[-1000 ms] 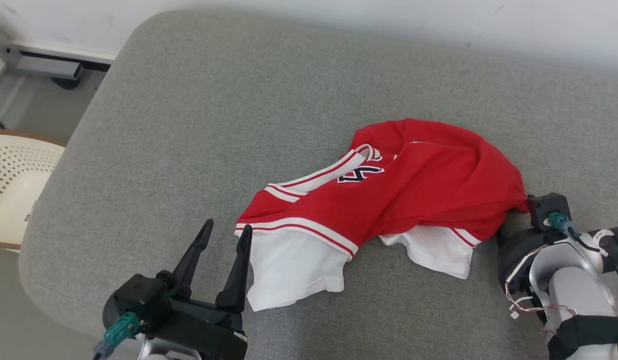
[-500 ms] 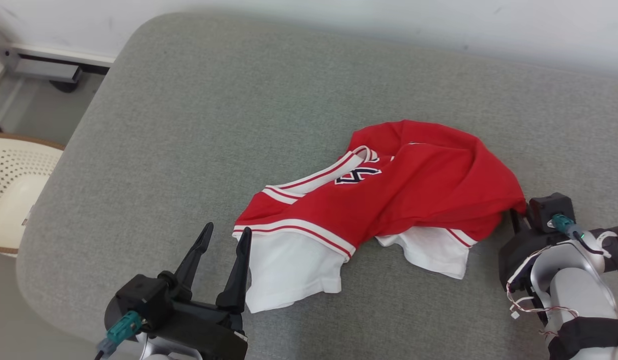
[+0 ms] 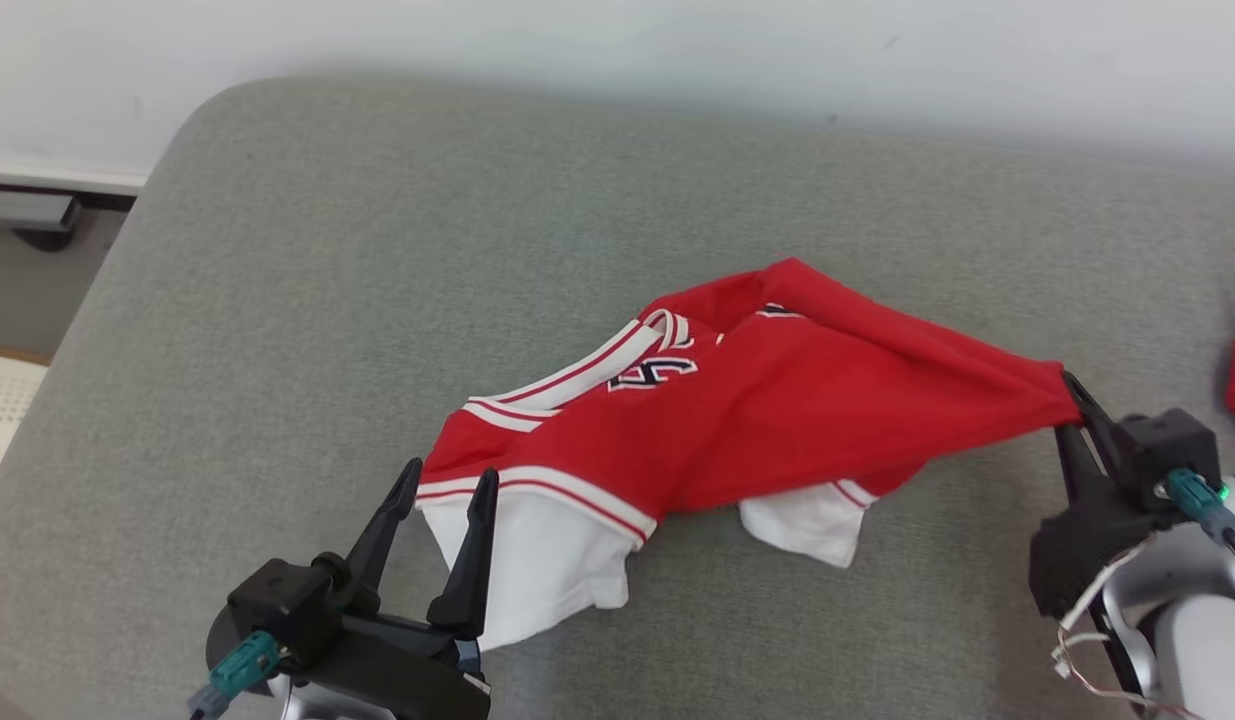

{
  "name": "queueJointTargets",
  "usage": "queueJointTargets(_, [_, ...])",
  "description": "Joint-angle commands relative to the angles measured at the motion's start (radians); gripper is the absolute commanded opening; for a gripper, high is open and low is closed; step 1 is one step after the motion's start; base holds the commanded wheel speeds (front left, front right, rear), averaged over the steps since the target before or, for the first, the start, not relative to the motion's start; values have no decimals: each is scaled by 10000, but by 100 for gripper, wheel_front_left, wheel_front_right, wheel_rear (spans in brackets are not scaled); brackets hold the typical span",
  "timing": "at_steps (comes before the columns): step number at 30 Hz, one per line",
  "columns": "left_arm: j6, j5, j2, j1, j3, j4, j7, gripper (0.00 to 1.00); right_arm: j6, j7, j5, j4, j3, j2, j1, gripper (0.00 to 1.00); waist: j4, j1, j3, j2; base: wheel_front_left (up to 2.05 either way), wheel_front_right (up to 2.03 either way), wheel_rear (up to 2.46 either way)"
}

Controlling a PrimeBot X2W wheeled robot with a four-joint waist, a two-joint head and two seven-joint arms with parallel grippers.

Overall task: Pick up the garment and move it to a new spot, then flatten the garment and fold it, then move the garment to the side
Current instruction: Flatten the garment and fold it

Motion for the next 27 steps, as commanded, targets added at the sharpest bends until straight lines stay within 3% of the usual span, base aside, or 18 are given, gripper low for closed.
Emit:
queueJointTargets(1, [-4,-48,64,61,5,13,-4,100,-8,212,124,-365,-43,-73,265,0,-252,0,-151,-1,0,0,0])
queueJointTargets(11, [-35,-152,5,43,-118,201,8,100,-8,1547,630,-1545,123,100,2436,0,-487,0,-376,-1,0,0,0])
queueJointTargets(17, [-19,-258,41,64,-121,246,22,100,-8,1661,677,-1105,448,101,3069,0,-556,0,-349,-1,0,0,0])
queueJointTargets(23, [-60,-290,30,29,-202,294,51,100,-8,1499,232,-634,-452,-81,3179,0,-506,0,-376,-1,0,0,0])
queueJointTargets(27, [-3,-338,81,68,-172,271,45,100,-8,1528,48,-363,-509,-241,3048,0,-557,0,-341,-1,0,0,0])
